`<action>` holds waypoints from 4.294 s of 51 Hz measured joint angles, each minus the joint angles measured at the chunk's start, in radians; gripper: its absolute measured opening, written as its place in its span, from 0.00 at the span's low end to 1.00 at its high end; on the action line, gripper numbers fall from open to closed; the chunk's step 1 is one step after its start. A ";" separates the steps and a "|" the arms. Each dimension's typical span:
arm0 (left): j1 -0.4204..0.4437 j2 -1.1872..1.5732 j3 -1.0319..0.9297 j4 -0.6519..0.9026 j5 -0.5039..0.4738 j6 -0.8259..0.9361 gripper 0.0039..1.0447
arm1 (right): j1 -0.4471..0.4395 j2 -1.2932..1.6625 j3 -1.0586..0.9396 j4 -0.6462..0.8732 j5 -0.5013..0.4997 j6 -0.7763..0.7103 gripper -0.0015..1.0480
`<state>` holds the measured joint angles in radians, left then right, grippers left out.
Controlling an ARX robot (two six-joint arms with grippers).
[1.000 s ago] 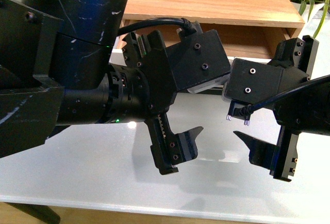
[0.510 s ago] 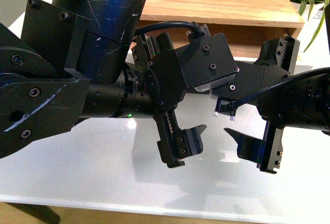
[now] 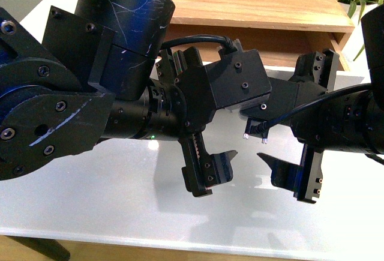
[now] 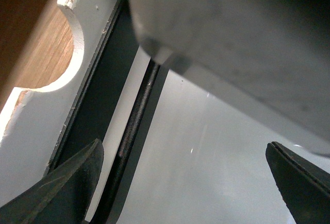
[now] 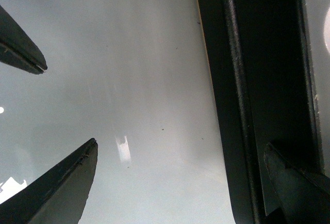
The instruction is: Close drawer sideways
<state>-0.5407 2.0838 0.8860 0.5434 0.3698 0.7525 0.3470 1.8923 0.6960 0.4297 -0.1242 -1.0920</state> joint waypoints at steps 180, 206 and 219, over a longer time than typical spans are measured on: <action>0.033 0.183 0.343 -0.083 -0.066 -0.012 0.92 | -0.107 0.197 0.253 0.121 0.033 0.058 0.91; 0.192 -0.360 -0.140 0.145 -0.044 -0.456 0.92 | -0.145 -0.334 -0.152 0.236 0.031 0.397 0.91; 0.378 -0.723 -0.418 0.340 -0.410 -0.733 0.75 | -0.138 -0.667 -0.426 0.475 0.323 0.868 0.67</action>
<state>-0.1627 1.3609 0.4679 0.8829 -0.0406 0.0196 0.2085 1.2255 0.2695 0.9043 0.1993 -0.2237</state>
